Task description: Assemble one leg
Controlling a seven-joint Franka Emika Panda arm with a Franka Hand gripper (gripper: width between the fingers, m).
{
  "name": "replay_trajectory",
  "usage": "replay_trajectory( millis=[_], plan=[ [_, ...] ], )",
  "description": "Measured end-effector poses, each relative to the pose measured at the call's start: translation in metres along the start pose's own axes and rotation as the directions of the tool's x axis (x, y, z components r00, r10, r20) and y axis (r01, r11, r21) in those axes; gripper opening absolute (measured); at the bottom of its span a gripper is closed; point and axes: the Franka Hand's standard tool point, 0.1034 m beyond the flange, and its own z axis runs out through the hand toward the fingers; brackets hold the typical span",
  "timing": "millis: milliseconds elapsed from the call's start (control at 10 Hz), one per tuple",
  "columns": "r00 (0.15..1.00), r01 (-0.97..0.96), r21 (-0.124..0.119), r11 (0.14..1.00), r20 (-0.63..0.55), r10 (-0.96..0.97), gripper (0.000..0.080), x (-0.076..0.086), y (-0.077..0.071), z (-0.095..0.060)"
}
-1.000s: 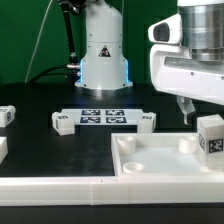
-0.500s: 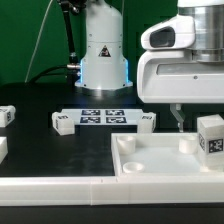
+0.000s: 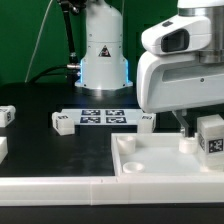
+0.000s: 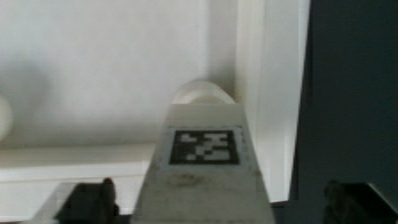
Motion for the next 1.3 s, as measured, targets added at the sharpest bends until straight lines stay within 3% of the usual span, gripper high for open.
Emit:
replay_trajectory(
  millis=[100, 200, 300, 600, 800, 1300],
  plan=[
    [1.0, -0.002, 0.0, 1.0, 0.0, 0.002, 0.0549, 0.0, 0.0, 0.0],
    [1.0, -0.002, 0.0, 1.0, 0.0, 0.002, 0.0354, 0.0, 0.0, 0.0],
    [1.0, -0.002, -0.001, 1.0, 0.0, 0.002, 0.029, 0.0001, 0.0008, -0.0001],
    [0.999, -0.044, 0.0, 0.999, 0.0, 0.044, 0.029, 0.0001, 0.0008, 0.0],
    [0.963, -0.268, 0.005, 0.963, -0.029, 0.268, 0.029, -0.0018, 0.0011, 0.0006],
    [0.697, -0.716, 0.025, 0.697, -0.026, 0.717, 0.029, -0.0017, 0.003, 0.0012]
  ],
)
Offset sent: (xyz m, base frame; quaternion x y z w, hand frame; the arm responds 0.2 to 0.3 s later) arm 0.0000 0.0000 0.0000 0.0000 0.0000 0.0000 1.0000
